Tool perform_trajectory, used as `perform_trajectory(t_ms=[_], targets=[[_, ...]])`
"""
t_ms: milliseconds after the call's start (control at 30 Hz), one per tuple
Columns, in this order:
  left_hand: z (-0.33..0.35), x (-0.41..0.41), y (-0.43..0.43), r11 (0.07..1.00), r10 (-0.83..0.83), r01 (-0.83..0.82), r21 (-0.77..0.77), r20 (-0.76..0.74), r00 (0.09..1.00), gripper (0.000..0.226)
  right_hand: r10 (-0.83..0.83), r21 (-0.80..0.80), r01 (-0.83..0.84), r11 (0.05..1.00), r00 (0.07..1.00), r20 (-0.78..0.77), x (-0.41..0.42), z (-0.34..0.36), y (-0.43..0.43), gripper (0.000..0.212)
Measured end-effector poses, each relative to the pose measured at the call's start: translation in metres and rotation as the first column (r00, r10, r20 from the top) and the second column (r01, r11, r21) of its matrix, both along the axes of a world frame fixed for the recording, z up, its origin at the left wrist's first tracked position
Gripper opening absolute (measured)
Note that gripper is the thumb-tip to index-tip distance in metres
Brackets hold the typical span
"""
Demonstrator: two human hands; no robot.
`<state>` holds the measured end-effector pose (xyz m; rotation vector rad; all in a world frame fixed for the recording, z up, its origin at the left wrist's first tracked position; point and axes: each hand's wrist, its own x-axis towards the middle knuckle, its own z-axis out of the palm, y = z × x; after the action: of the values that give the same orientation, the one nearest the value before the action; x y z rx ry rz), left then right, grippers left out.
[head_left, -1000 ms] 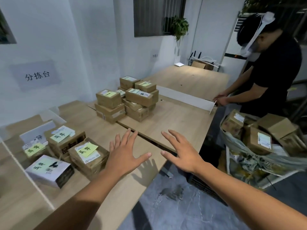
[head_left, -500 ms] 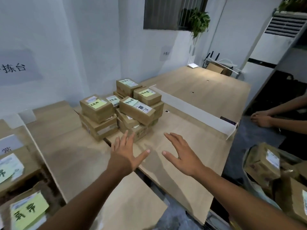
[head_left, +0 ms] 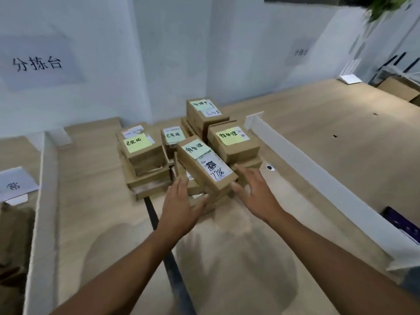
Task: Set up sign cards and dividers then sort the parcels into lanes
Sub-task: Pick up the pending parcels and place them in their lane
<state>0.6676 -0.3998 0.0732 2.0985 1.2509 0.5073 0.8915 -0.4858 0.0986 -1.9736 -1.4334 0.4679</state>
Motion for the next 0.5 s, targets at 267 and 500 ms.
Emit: perform_trajectory(t_ms=[267, 500], targets=[[-0.029, 0.096, 0.031, 0.979, 0.179, -0.147, -0.142, 0.246, 0.953, 0.069, -0.011, -0.045, 0.012, 0.999, 1.0, 0.026, 0.033, -0.054, 0.074, 0.048], [-0.051, 0.114, 0.033, 0.954, 0.267, -0.184, -0.237, 0.396, 0.879, 0.063, -0.039, 0.022, 0.04, 0.999, 0.999, -0.02, 0.023, -0.073, 0.083, 0.048]])
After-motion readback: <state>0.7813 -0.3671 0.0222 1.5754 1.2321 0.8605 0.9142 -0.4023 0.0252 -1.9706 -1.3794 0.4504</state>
